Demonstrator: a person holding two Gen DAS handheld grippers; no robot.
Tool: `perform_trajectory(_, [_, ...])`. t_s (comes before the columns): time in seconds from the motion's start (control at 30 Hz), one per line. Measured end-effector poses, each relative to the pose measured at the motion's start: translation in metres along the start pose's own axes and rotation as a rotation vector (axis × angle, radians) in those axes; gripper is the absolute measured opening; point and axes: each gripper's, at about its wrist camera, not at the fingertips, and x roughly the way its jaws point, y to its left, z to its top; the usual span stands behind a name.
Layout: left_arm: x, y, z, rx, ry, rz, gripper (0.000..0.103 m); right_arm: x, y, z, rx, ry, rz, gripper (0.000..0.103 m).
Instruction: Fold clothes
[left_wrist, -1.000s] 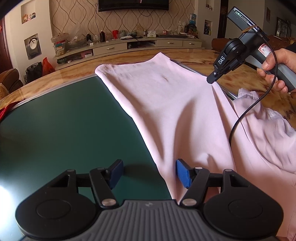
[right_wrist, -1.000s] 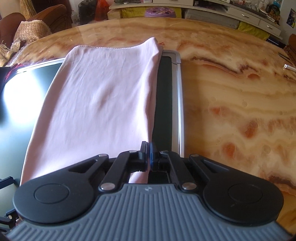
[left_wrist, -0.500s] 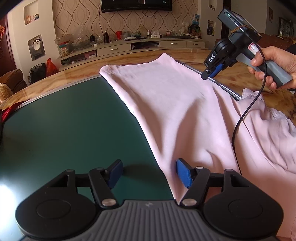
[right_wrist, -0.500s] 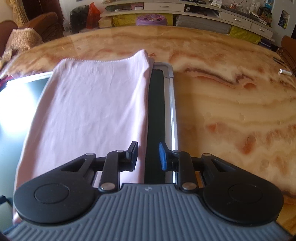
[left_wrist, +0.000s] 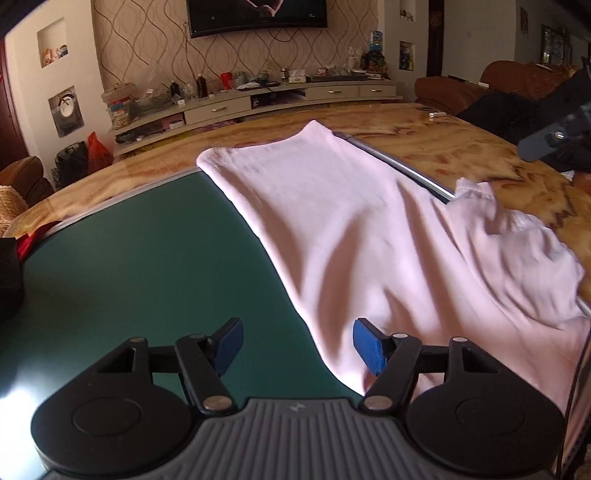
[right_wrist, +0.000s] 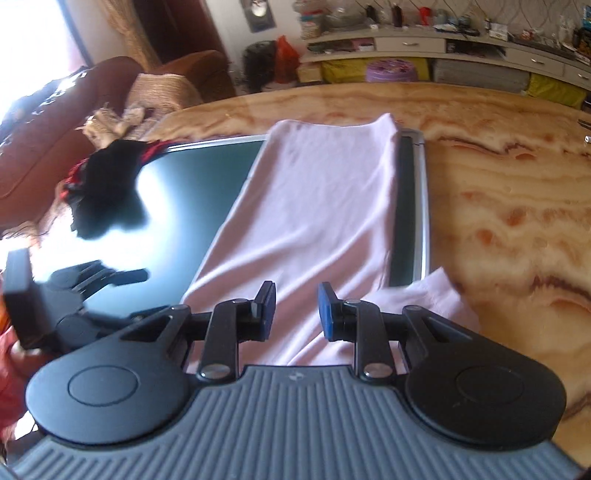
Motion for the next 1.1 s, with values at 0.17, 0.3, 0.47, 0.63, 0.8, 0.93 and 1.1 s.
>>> perform_trajectory(0.17, [-0.031,-0.020,-0.012,0.033,0.011,-0.022,0.072,-0.067,0.053,-0.075,-0.057,0.001,0.040,0.040])
perform_trajectory(0.3, [-0.058,-0.049,-0.020,0.050,0.022,-0.111,0.072,-0.059,0.056,-0.125,0.024,0.067,-0.072,0.041])
perform_trajectory(0.47, [-0.080,-0.111,-0.035,0.199,0.043,-0.208,0.072,-0.050,-0.006,-0.156,0.335,0.035,-0.135,0.041])
perform_trajectory(0.63, [-0.069,-0.145,-0.051,0.274,0.082,-0.229,0.072,-0.058,-0.032,-0.166,0.511,-0.073,-0.130,0.041])
perform_trajectory(0.8, [-0.056,-0.146,-0.062,0.270,0.128,-0.207,0.069,-0.047,-0.050,-0.165,0.631,-0.110,-0.100,0.041])
perform_trajectory(0.93, [-0.053,-0.135,-0.064,0.224,0.145,-0.210,0.069,-0.036,-0.052,-0.161,0.624,-0.094,-0.169,0.041])
perform_trajectory(1.1, [-0.052,-0.133,-0.065,0.212,0.153,-0.208,0.069,-0.038,-0.087,-0.163,0.740,-0.126,-0.222,0.041])
